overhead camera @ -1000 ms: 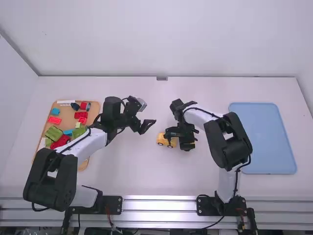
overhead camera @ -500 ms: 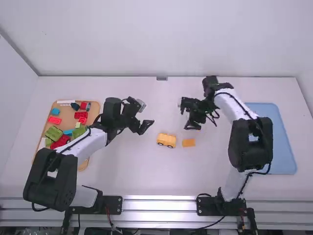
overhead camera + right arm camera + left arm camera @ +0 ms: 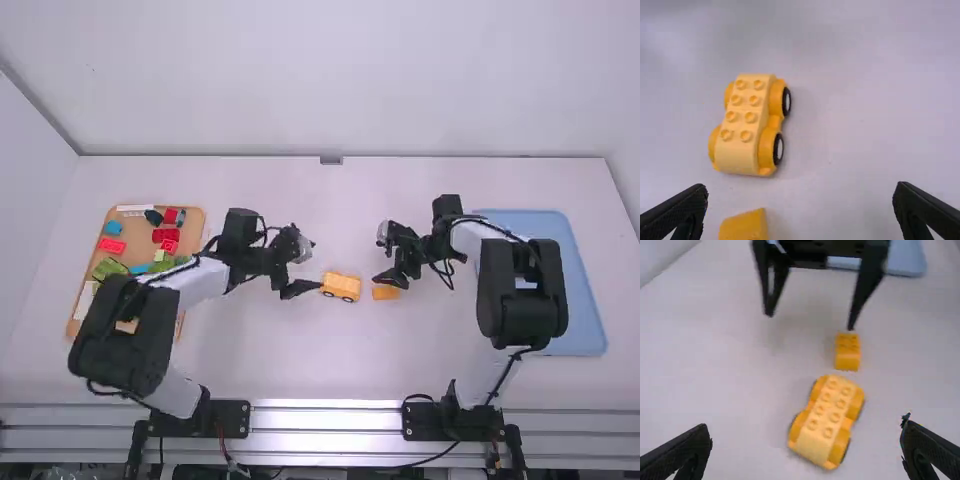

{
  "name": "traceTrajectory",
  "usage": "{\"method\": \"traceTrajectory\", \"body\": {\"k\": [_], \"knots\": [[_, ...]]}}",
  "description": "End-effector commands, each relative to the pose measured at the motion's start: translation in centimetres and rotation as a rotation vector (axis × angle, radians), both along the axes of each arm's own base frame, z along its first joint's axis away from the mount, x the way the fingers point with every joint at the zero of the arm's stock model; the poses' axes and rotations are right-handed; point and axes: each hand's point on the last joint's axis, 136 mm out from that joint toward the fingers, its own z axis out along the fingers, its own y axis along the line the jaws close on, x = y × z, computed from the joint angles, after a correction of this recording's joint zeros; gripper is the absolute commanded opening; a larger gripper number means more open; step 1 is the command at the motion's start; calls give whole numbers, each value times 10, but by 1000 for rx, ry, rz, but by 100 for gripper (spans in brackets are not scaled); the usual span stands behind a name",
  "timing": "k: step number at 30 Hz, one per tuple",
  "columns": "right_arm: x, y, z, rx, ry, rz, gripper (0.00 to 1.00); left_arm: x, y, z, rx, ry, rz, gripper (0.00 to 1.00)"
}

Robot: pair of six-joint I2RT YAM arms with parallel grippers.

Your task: Assemble lego blocks to make yellow taxi

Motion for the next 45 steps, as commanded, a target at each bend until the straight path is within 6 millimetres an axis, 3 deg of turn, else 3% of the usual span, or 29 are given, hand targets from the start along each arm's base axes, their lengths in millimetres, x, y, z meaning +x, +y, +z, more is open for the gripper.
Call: {"method": "traceTrajectory", "body": {"k": [1, 7, 13, 20, 26, 31, 34, 37, 40, 45], "knots": [[-8, 5, 2, 43, -4, 15, 98, -18, -14, 0, -100, -64, -186, 99], [-27, 2, -7, 26, -54, 105, 99, -19, -23, -31, -156, -100, -307, 99], [-32, -16, -22, -23, -38, 71, 100, -4, -45, -56, -125, -68, -346, 99], [-35, -29, -36, -22, -48, 75, 87, 1, -65, -75, -50, -52, -372, 99], [-34, -29, -62, -10, -26, 75, 83, -1, -66, -81, -41, -30, -367, 99], [-42, -26, -68, 52, -63, 131, 81, -1, -66, -81, -43, 5, -350, 99], [-44, -29, -67, 70, -105, 143, 74, 0, -64, -81, -44, 5, -346, 99], [-46, -29, -71, 65, -107, 138, 61, -2, -67, -81, -44, 5, -354, 99], [-47, -29, -74, 66, -118, 133, 59, -1, -66, -82, -33, 3, -349, 99], [-49, -29, -77, 63, -135, 135, 47, 0, -66, -84, -25, 3, -345, 99]]}}
